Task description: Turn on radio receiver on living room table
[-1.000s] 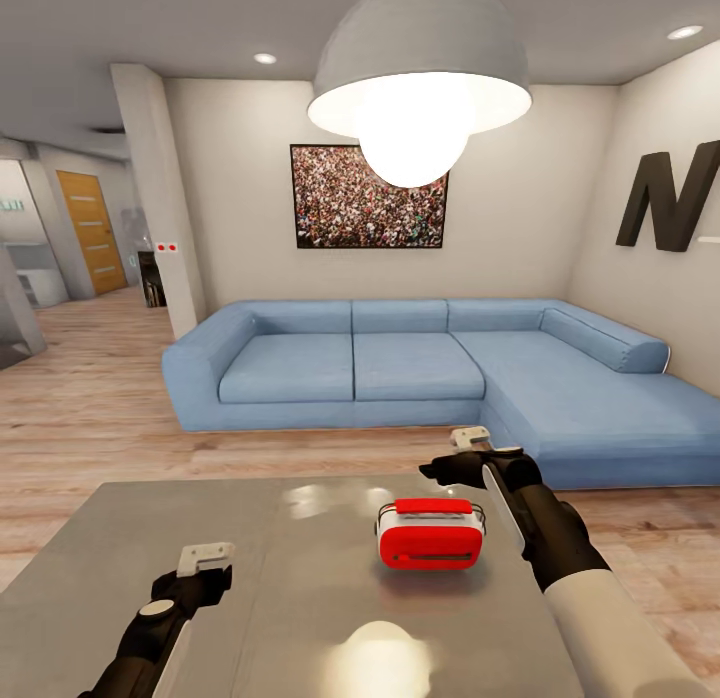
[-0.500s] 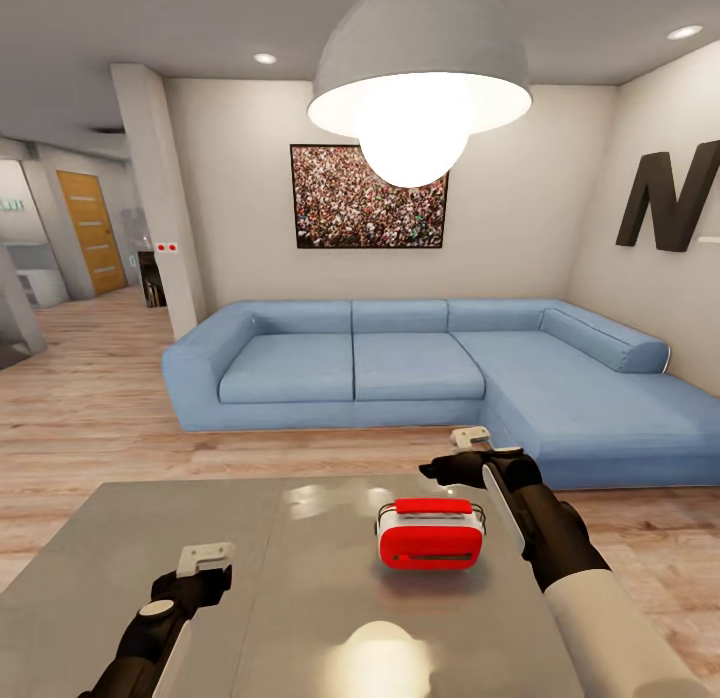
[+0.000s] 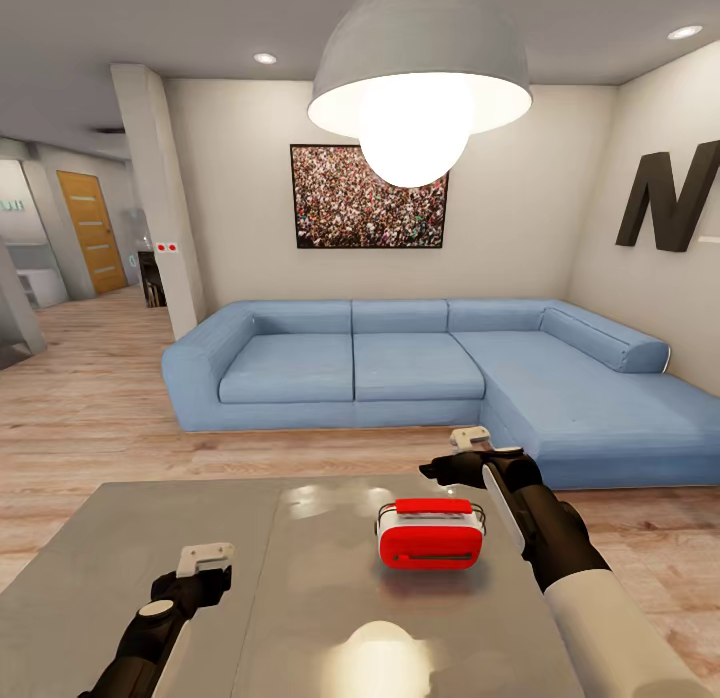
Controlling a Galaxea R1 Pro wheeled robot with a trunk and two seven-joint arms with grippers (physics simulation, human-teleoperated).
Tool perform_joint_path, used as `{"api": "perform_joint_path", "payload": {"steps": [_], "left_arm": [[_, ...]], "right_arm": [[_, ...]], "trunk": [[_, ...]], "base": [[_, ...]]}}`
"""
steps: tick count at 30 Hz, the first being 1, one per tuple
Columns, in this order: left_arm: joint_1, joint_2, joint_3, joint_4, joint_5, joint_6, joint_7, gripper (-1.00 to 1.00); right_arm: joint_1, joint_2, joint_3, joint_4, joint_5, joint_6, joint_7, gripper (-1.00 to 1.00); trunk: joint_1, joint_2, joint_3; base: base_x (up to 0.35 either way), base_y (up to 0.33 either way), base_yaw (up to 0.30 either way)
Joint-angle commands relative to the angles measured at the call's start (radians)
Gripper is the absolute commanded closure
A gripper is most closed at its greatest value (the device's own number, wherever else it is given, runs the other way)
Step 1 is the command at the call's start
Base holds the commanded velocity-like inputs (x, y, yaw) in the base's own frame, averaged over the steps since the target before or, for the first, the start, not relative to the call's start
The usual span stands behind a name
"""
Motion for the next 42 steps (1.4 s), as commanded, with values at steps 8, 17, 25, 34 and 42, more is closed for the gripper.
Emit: {"api": "perform_joint_path", "payload": {"steps": [8,17,25,34,42], "left_arm": [[0.0,0.0,0.0,0.0,0.0,-0.001,0.0,-1.0],[0.0,0.0,0.0,0.0,0.0,-0.001,0.0,-1.0],[0.0,0.0,0.0,0.0,0.0,-0.002,0.0,-1.0],[0.0,0.0,0.0,0.0,0.0,-0.002,0.0,-1.0],[0.0,-0.001,0.0,0.0,0.0,-0.002,0.0,-1.0]], "right_arm": [[0.0,0.0,0.0,0.0,0.0,0.0,0.0,-1.0],[0.0,0.0,0.0,0.0,0.0,0.0,-0.004,-1.0],[0.0,0.0,-0.009,0.0,0.0,0.0,-0.007,-1.0],[0.0,0.0,-0.04,0.0,0.001,0.0,-0.002,-1.0],[0.0,0.0,-0.041,0.0,0.002,0.0,-0.002,-1.0]], "trunk": [[0.0,0.0,0.0],[0.0,0.0,0.0],[0.0,0.0,0.0],[0.0,0.0,0.0],[0.0,0.0,0.0]], "base": [[0.0,0.0,0.0],[0.0,0.0,-0.088],[0.0,0.0,-0.053],[0.0,0.0,-0.003],[0.0,0.0,0.0]]}}
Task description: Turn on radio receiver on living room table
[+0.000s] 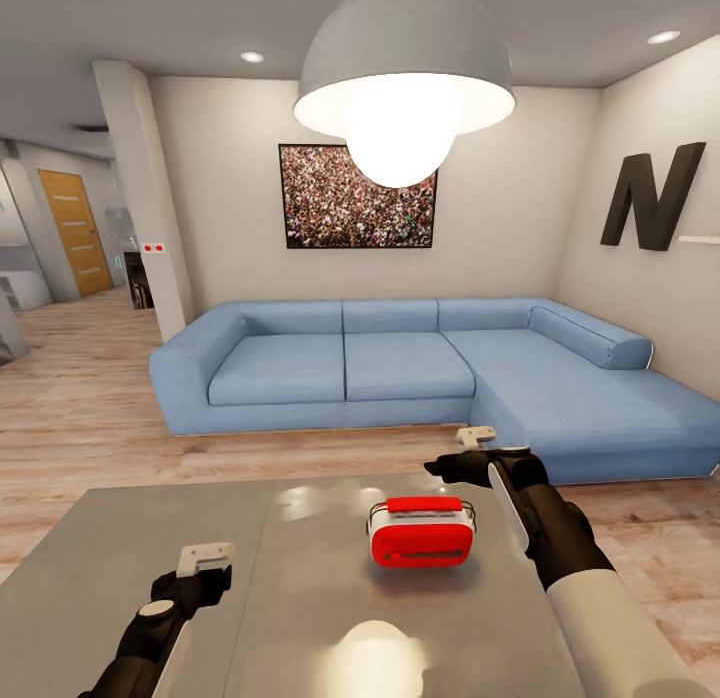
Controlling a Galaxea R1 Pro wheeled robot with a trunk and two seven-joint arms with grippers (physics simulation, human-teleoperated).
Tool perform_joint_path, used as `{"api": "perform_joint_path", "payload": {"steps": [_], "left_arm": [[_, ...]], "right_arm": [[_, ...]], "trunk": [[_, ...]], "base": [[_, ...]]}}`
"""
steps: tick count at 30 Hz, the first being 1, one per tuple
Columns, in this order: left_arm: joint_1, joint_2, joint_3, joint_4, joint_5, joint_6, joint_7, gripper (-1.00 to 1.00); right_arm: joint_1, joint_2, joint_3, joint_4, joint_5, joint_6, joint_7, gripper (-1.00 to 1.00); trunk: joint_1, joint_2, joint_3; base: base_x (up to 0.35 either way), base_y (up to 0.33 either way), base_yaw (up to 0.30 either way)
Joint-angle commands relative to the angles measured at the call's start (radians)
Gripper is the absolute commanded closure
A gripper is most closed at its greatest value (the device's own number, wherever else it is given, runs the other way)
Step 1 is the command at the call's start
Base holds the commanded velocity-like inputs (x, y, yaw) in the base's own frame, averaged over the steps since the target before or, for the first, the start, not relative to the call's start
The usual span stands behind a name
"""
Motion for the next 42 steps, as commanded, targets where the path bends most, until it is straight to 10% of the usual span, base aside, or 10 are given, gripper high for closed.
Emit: {"api": "perform_joint_path", "payload": {"steps": [1,14,21,28,35,37,42], "left_arm": [[0.0,0.0,0.0,0.0,0.0,0.0,0.0,-1.0],[-0.001,0.0,0.0,0.0,0.0,-0.001,0.0,-1.0],[0.0,-0.007,-0.003,0.0,0.004,-0.038,-0.001,-1.0],[0.0,-0.005,0.003,0.002,0.005,-0.095,0.001,-1.0],[0.0,-0.008,0.008,0.002,0.006,-0.1,0.007,-1.0],[0.0,-0.008,0.009,0.002,0.006,-0.102,0.007,-1.0],[0.0,-0.011,0.009,0.002,0.006,-0.104,0.008,-1.0]], "right_arm": [[0.0,0.0,0.0,0.0,0.0,0.0,0.0,-1.0],[0.0,0.0,-0.001,0.004,-0.003,0.001,-0.018,-1.0],[0.0,0.002,-0.003,0.009,-0.009,0.008,-0.171,-1.0],[0.0,0.006,-0.027,0.009,-0.137,0.007,-0.241,-1.0],[0.0,0.009,-0.039,0.011,-0.16,0.001,-0.246,-1.0],[0.002,0.02,-0.083,0.026,-0.162,-0.014,-0.248,-1.0],[0.004,0.168,-0.291,0.07,-0.157,-0.159,-0.363,-1.0]], "trunk": [[0.0,0.0,0.0],[0.0,0.0,0.0],[0.0,0.0,0.0],[0.0,0.0,0.0],[0.0,0.0,0.0],[0.0,0.0,0.0],[0.0,0.0,0.0]], "base": [[0.0,0.0,0.0],[0.0,0.0,0.0],[0.0,0.0,0.0],[0.0,0.0,0.0],[0.0,0.0,0.0],[0.0,0.0,0.0],[0.0,0.0,0.0]]}}
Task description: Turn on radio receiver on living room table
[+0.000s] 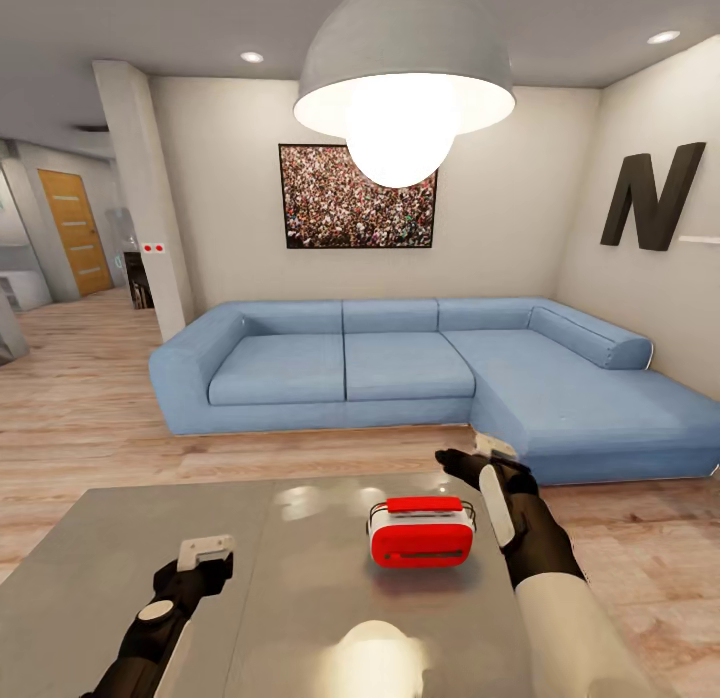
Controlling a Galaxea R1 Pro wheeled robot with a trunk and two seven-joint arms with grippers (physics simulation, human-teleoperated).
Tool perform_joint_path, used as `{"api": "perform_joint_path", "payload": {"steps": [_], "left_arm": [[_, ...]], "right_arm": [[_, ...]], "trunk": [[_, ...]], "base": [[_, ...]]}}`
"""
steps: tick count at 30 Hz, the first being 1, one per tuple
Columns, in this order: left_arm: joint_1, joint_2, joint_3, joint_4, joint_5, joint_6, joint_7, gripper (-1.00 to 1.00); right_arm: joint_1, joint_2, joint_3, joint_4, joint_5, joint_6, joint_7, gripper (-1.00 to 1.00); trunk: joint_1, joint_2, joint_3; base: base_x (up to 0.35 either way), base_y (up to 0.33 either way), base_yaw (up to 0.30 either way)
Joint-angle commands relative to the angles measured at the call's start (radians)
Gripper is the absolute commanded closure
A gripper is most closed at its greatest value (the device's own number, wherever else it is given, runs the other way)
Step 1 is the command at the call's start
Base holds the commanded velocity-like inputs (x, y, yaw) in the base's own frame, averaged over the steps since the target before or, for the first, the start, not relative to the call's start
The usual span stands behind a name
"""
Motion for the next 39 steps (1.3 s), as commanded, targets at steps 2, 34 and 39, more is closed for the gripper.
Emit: {"api": "perform_joint_path", "payload": {"steps": [2,34,39], "left_arm": [[0.0,0.0,-0.001,0.0,0.0,0.0,0.0,-1.0],[0.001,-0.005,-0.006,0.002,0.002,-0.005,-0.007,-1.0],[0.0,-0.005,-0.006,0.002,0.002,-0.005,-0.003,-1.0]], "right_arm": [[0.0,0.035,-0.062,0.004,-0.003,-0.065,-0.105,-1.0],[0.003,0.039,-0.021,0.179,-0.439,-0.455,-0.384,-1.0],[0.003,0.039,0.033,0.184,-0.324,-0.532,-0.511,-1.0]], "trunk": [[0.0,0.0,0.0],[0.0,0.0,0.0],[0.0,0.0,0.0]], "base": [[0.0,0.0,0.0],[0.0,0.0,0.0],[0.0,0.0,0.0]]}}
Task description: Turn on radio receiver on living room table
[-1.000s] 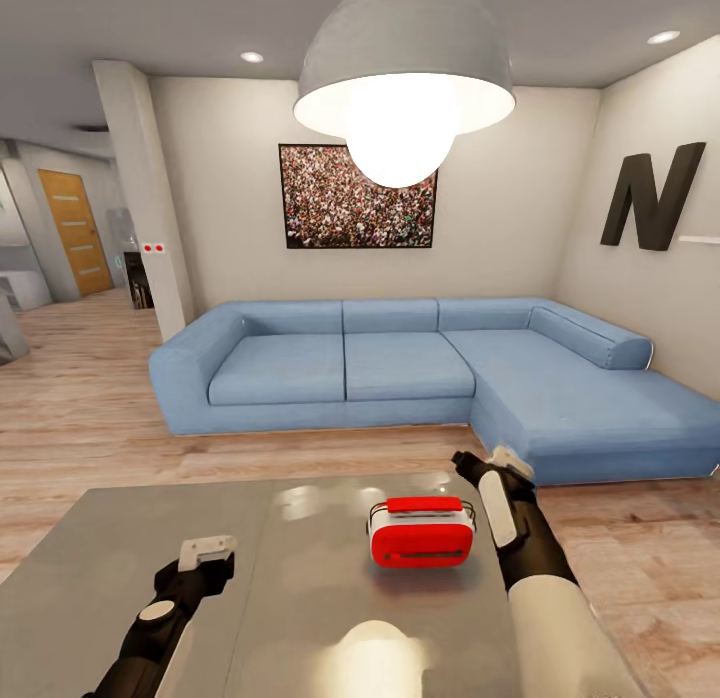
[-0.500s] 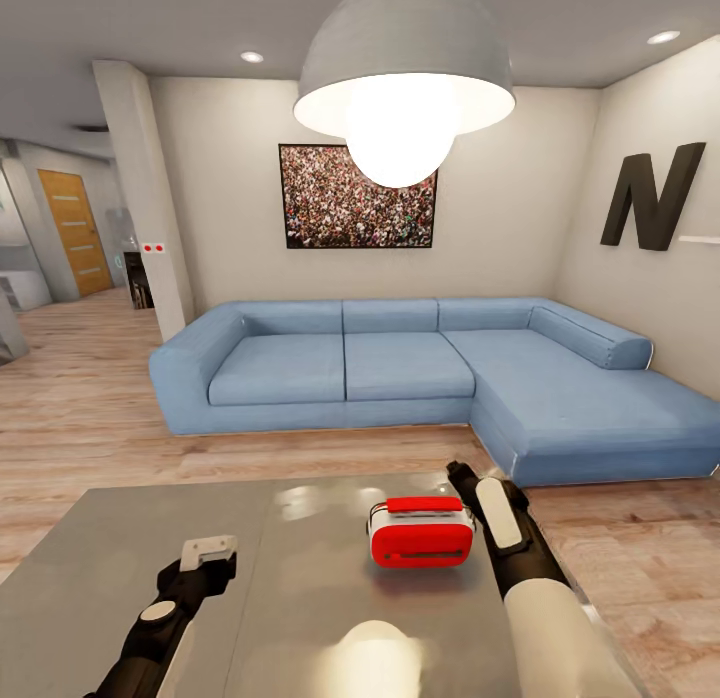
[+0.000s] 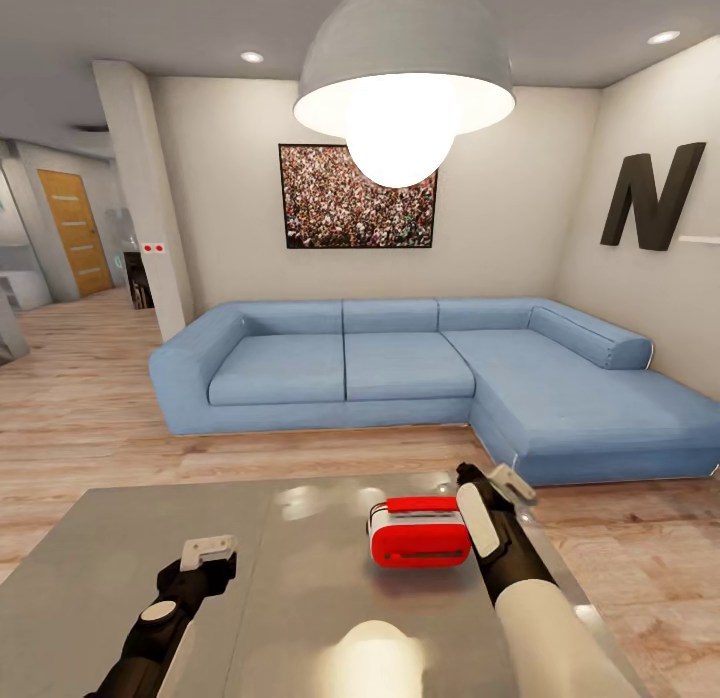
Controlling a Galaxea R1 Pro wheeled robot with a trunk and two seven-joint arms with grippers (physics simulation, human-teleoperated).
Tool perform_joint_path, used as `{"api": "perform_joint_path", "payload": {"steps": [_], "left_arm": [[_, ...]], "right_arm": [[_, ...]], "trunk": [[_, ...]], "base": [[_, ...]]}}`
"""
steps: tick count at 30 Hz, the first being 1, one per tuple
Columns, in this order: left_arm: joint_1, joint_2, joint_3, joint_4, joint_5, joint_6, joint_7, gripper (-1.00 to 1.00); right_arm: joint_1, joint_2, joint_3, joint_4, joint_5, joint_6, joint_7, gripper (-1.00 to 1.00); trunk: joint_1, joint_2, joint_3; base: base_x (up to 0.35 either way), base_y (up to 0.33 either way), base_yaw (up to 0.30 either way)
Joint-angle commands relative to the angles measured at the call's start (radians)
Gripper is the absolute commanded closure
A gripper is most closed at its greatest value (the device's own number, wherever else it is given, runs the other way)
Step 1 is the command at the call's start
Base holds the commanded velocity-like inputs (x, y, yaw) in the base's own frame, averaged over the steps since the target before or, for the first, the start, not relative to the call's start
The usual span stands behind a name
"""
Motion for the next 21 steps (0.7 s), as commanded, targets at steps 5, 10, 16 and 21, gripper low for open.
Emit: {"api": "perform_joint_path", "payload": {"steps": [5,10,16,21], "left_arm": [[0.0,0.0,0.0,0.0,0.0,0.0,0.002,-1.0],[0.0,0.0,0.0,0.0,0.0,0.0,0.002,-1.0],[0.0,0.001,0.0,0.0,0.0,0.0,0.002,-1.0],[0.0,0.001,0.0,0.0,0.0,-0.001,0.002,-1.0]], "right_arm": [[0.0,0.0,0.065,0.002,0.032,-0.115,-0.141,-1.0],[0.0,0.0,0.14,0.003,0.031,-0.135,-0.215,-1.0],[0.0,0.0,0.251,0.003,0.004,-0.136,-0.243,-1.0],[0.0,0.0,0.31,0.003,-0.05,-0.135,-0.243,-1.0]], "trunk": [[0.0,0.0,0.0],[0.0,0.0,0.0],[0.0,0.0,0.0],[0.0,0.0,0.0]], "base": [[0.0,0.0,0.0],[0.0,0.0,0.0],[0.0,0.0,0.0],[0.0,0.0,0.0]]}}
